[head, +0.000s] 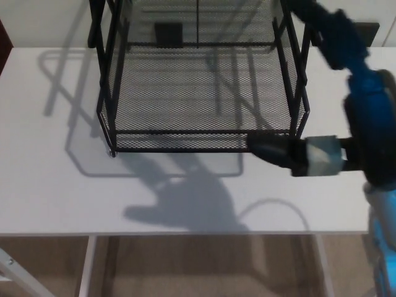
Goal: The robot walks towards a file tray kept in the middle of a desk and uses its right hand to grab a tray and pulls it out towards itself
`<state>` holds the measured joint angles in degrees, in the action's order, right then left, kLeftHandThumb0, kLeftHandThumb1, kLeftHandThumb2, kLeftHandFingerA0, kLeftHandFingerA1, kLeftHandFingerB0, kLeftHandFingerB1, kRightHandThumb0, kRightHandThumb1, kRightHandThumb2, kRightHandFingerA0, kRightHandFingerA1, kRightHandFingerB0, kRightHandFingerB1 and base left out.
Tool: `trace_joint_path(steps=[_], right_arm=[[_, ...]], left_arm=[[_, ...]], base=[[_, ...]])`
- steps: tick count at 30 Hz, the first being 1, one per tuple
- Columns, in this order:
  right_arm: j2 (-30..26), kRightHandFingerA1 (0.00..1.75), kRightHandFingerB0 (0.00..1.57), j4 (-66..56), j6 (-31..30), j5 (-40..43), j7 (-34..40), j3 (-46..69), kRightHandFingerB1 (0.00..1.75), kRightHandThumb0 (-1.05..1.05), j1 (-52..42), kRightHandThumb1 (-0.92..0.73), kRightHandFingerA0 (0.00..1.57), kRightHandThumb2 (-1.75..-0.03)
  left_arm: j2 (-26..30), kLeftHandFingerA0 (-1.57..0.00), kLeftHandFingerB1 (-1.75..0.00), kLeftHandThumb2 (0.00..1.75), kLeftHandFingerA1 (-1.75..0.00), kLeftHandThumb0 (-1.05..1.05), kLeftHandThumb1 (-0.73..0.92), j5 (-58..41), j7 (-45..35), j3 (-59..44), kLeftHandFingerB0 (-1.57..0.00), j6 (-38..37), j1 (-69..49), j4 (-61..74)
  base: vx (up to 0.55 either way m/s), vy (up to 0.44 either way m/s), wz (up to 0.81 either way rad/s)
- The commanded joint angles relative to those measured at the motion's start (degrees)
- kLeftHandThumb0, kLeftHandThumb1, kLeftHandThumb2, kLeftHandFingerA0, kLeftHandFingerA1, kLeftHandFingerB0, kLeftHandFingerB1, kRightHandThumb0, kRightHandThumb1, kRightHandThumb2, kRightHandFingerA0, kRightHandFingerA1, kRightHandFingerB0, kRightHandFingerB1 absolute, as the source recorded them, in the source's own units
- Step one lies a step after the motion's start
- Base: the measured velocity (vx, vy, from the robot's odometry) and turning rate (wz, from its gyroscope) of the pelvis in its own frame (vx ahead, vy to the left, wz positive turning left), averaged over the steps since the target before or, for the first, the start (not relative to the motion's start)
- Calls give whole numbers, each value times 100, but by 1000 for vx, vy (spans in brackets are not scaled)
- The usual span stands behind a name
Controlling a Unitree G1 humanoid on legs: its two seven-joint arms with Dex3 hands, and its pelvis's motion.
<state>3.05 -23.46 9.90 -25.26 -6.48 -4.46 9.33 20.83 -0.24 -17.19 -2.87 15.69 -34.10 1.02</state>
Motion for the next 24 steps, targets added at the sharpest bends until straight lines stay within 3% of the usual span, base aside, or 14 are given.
trace_joint_path(steps=[1, 5, 6, 7, 8, 9, 11, 12, 17, 18, 19, 22, 23, 24], right_arm=[[-248, 16, 0, 1196, -1578, -5472, -1253, -2355, 28, -71, 1436, -36, 0, -86], [-136, 8, 9, 1280, -1868, -5814, -1535, -2546, 21, -78, 1542, -44, 0, -89], [-121, 16, 4, 1310, -1921, -5932, -1600, -2594, 28, -94, 1574, -47, 0, -65], [-69, 0, 10, 1403, -2019, -6184, -1689, -2692, 9, -85, 1638, -50, 0, -91], [-39, 1, 9, 1500, -2110, -6378, -1646, -2777, 8, -84, 1677, -50, 0, -90], [-46, 14, 3, 1566, -2157, -6522, -1533, -2836, 28, -93, 1686, -48, 0, -63], [-108, 14, 1, 1689, -2242, -6829, -1263, -2959, 31, -89, 1691, -53, 0, -58], [-137, 1, 14, 1759, -2289, -6938, -1147, -3005, 4, -88, 1701, -51, 0, -89], [-183, 2, 15, 2122, -2574, -7055, -827, -3144, 4, -92, 1861, -54, 0, -91], [-197, 15, 1, 2192, -2622, -7029, -832, -3139, 30, -82, 1909, -57, 0, -58], [-249, 6, 14, 2306, -2679, -6978, -739, -3131, 5, -87, 1946, -49, 0, -87], [-250, 8, 7, 2393, -2813, -6961, -848, -3157, 0, -83, 1971, -47, 0, -86], [-263, 9, 0, 2416, -2855, -6994, -913, -3173, 24, -79, 1972, -47, 0, -62], [-297, 11, 0, 2436, -2879, -7075, -974, -3207, 1, -81, 1963, -45, 0, -86]], left_arm=[[475, -47, -34, 60, -38, -36, 65, 272, -284, 94, -34, -309, 8, 460], [515, -48, -34, 61, -39, -36, 67, 295, -306, 104, -35, -248, 21, 549], [525, -48, -34, 61, -38, -36, 67, 304, -308, 108, -35, -254, 28, 537], [529, -49, -34, 60, -39, -37, 67, 319, -303, 115, -36, -290, 43, 504], [529, -48, -34, 60, -39, -36, 66, 320, -303, 116, -36, -301, 50, 488], [533, -49, -34, 60, -39, -36, 66, 324, -302, 114, -36, -297, 44, 497], [521, -49, -34, 60, -39, -36, 66, 337, -288, 128, -36, -288, 19, 542], [520, -49, -34, 60, -39, -36, 67, 350, -284, 141, -36, -291, 22, 553], [581, -49, -34, 60, -38, -37, 66, 414, -296, 171, -36, -288, 63, 575], [587, -50, -34, 60, -38, -38, 66, 433, -290, 181, -36, -338, 94, 523], [599, -51, -34, 60, -38, -38, 66, 445, -295, 186, -37, -367, 106, 502], [596, -51, -34, 60, -39, -37, 66, 415, -321, 182, -36, -356, 105, 497], [584, -50, -34, 60, -39, -37, 66, 393, -327, 175, -36, -356, 104, 489], [591, -49, -34, 60, -38, -37, 66, 437, -304, 202, -37, -338, 98, 493]], base=[[0, 0, 0], [0, 0, 0], [0, 0, 0], [0, 0, 0], [0, 0, 0], [0, 0, 0], [0, 0, 0], [0, 0, 0], [0, 0, 0], [0, 0, 0], [0, 0, 0], [0, 0, 0], [0, 0, 0], [0, 0, 0]])
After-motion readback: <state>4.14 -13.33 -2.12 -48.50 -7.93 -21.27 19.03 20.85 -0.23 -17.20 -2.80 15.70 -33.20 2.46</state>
